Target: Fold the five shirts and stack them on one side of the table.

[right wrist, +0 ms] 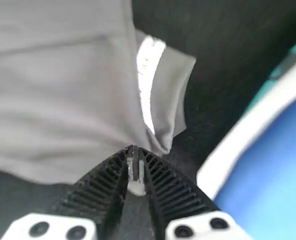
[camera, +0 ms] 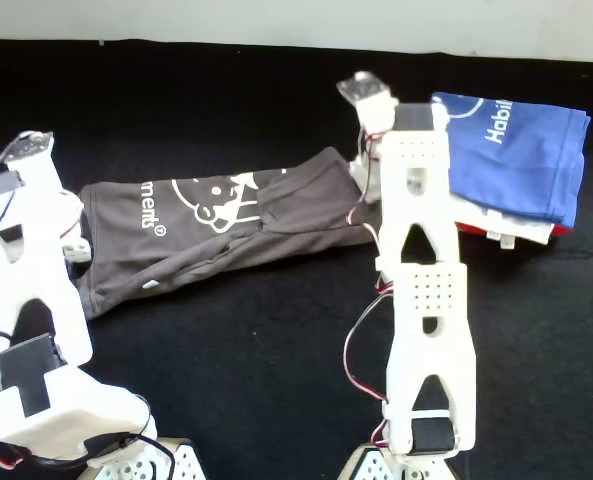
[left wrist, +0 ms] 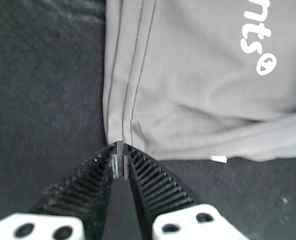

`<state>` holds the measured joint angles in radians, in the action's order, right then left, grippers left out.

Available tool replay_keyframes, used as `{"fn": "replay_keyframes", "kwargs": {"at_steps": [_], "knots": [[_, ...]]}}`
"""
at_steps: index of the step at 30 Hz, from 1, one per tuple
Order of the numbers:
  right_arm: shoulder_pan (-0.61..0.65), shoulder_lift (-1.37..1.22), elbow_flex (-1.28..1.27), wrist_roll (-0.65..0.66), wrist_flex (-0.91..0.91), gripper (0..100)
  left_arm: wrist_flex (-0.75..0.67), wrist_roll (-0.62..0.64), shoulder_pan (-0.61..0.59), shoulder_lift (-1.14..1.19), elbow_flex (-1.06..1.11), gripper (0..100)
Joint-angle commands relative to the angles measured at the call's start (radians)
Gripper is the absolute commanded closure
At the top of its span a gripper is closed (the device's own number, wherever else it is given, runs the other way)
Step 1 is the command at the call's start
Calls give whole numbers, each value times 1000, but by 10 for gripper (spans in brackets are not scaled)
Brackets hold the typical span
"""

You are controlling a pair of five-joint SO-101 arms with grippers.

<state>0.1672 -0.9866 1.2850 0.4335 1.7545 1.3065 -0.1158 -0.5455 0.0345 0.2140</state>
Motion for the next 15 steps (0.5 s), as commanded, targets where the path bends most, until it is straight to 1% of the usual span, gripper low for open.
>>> {"fn": "replay_keyframes", "kwargs": {"at_steps": [1,3,5,8,12,15], "knots": [[82,271,-67,3,10,991,72,5,-12,-1,-104,992],[176,321,-128,2,7,991,68,5,-39,1,-114,992],[280,326,-173,-34,-5,991,57,5,-74,2,-119,992],[392,312,-257,-115,-124,991,31,3,-137,2,-116,992],[456,234,-354,-204,-309,991,20,3,-251,2,-116,992],[487,148,-381,-212,-334,991,20,3,-315,4,-114,992]]}}
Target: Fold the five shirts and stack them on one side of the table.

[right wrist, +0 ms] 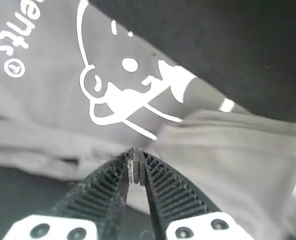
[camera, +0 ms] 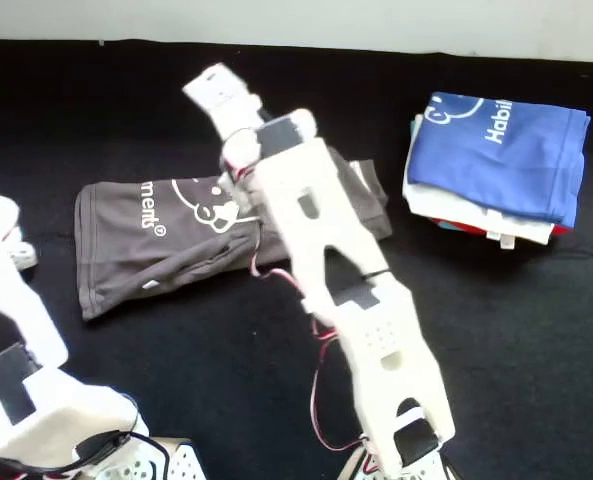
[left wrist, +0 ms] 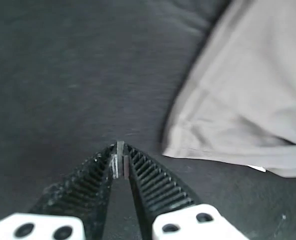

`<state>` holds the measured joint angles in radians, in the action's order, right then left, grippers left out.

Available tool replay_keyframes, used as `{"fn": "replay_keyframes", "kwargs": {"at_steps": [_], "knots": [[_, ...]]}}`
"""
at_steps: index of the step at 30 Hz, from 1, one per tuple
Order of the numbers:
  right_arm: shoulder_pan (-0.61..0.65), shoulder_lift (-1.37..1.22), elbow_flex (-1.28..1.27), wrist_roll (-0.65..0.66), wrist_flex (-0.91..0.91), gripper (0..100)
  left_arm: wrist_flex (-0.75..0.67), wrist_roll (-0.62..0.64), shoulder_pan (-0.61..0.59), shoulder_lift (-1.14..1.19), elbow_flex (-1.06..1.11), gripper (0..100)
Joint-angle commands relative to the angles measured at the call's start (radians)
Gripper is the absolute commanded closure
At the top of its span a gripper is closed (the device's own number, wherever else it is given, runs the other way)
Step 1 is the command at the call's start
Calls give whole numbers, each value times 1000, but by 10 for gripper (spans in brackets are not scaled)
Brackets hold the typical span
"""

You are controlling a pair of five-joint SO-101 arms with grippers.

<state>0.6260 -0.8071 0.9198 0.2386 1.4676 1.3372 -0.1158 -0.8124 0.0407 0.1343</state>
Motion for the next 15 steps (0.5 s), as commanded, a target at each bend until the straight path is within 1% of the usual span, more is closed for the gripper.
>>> {"fn": "replay_keyframes", "kwargs": {"at_steps": [1,5,11,15], "knots": [[41,-53,-15,-17,-48,991,-12,3,-61,-1,-35,992],[82,-96,7,9,-38,991,-12,2,-65,51,-45,992],[108,-116,16,52,150,991,-11,3,-65,193,-96,992],[108,-113,18,51,217,991,-3,8,-65,286,-177,992]]}}
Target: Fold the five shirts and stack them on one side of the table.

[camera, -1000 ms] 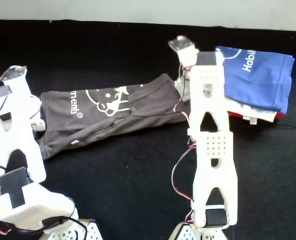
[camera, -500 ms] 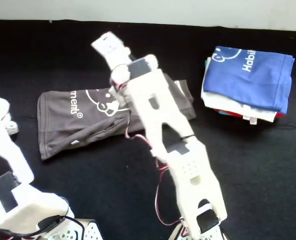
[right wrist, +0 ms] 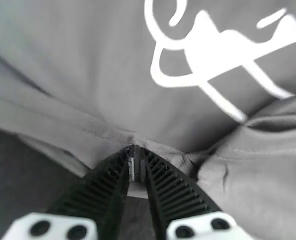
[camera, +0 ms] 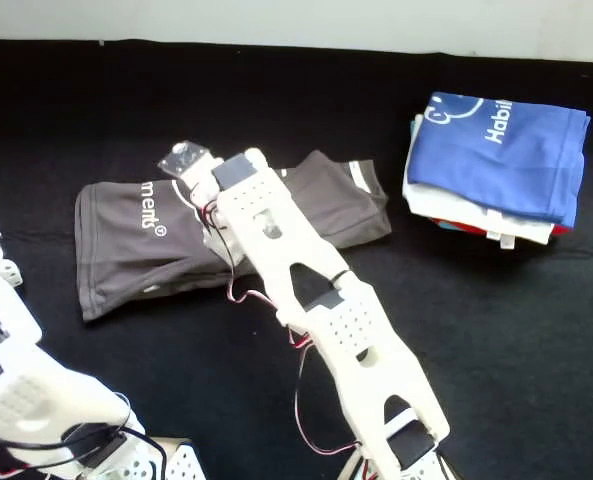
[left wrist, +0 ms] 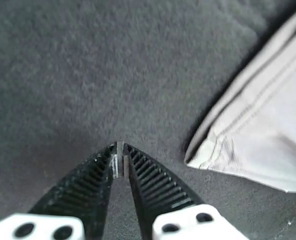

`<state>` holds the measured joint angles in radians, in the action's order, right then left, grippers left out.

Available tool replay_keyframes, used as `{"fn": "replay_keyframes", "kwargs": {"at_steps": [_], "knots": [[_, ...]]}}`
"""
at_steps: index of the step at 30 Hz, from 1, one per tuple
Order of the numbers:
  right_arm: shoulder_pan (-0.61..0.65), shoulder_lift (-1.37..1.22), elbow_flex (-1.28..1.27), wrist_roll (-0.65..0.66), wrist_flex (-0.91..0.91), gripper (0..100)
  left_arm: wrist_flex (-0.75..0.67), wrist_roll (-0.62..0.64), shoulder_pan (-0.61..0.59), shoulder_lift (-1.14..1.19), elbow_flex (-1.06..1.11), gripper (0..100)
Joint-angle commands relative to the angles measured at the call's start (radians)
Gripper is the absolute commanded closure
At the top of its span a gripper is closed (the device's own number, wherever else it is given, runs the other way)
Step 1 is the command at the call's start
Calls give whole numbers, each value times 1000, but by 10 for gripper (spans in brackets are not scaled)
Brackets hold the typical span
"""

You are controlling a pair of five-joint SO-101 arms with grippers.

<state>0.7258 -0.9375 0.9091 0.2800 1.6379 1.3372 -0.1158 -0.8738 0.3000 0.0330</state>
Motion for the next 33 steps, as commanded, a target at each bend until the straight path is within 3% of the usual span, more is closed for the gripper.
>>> {"fn": "replay_keyframes", "kwargs": {"at_steps": [1,8,14,20,25,33], "knots": [[10,18,35,9,56,991,-3,8,-4,47,-93,992],[-5,18,358,5,127,991,8,9,19,102,-143,992],[-145,18,642,5,128,991,120,9,142,81,-173,992],[-369,16,527,5,128,991,170,15,317,54,-183,992],[-461,8,335,11,125,991,163,100,452,61,-183,992],[-553,5,165,51,65,991,-49,98,493,150,-101,992]]}}
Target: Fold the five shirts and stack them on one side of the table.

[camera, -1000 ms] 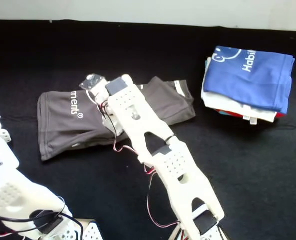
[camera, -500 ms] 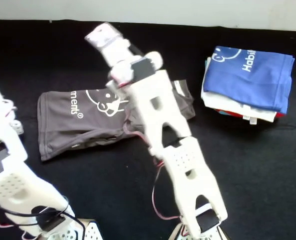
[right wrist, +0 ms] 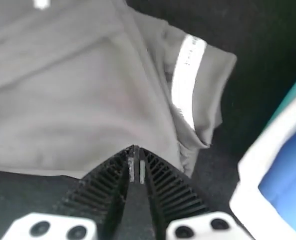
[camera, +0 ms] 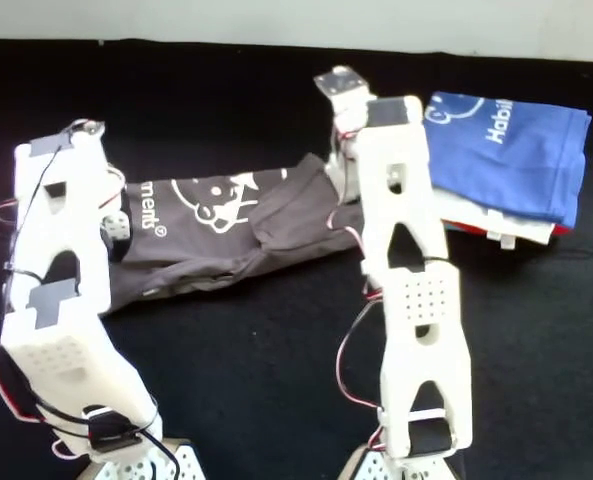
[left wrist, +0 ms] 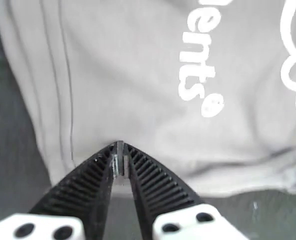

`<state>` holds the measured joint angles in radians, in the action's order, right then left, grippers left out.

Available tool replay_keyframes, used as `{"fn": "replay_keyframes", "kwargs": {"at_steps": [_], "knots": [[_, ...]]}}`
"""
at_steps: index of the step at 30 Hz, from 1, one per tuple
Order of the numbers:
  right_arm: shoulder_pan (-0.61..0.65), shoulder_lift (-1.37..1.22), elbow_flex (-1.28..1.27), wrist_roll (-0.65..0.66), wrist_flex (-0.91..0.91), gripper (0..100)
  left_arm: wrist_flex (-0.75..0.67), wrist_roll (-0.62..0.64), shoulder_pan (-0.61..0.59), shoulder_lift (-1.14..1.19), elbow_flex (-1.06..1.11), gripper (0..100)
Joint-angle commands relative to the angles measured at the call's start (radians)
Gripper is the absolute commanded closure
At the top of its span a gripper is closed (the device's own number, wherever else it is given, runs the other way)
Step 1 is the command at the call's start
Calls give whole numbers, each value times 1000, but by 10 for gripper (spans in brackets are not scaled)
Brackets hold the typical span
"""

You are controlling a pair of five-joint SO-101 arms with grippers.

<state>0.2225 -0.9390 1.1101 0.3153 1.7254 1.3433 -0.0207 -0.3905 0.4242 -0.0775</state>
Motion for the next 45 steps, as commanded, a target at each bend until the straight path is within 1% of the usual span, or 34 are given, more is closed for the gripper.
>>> {"fn": "replay_keyframes", "kwargs": {"at_steps": [1,6,7,9,12,16,20,24,27,29,31,33,36,43,45], "knots": [[-65,7,-51,15,-22,991,-60,3,8,56,13,992],[-124,8,-93,21,16,991,-58,8,8,166,-30,992],[-125,8,-96,43,33,991,-55,9,8,170,-42,992],[-124,16,-104,81,41,991,-23,20,8,168,-67,992],[-128,39,-91,86,41,991,54,43,8,150,-119,992],[-122,199,-99,81,39,991,132,43,8,96,-174,992],[-91,252,-102,80,4,991,112,43,18,68,-170,992],[-54,170,-93,78,-54,991,83,43,27,116,-179,992],[-50,85,-93,78,-87,991,60,43,27,147,-180,992],[-50,42,-91,68,-81,991,51,43,27,162,-179,992],[-50,35,-82,17,-77,991,48,43,27,173,-180,992],[-50,36,-79,-5,-77,991,48,43,27,179,-180,992],[-48,31,-85,-3,-73,991,48,43,27,180,-180,992],[-54,4,-91,-3,31,991,48,43,27,173,-183,992],[-54,-18,-93,18,38,991,54,43,27,173,-200,992]]}}
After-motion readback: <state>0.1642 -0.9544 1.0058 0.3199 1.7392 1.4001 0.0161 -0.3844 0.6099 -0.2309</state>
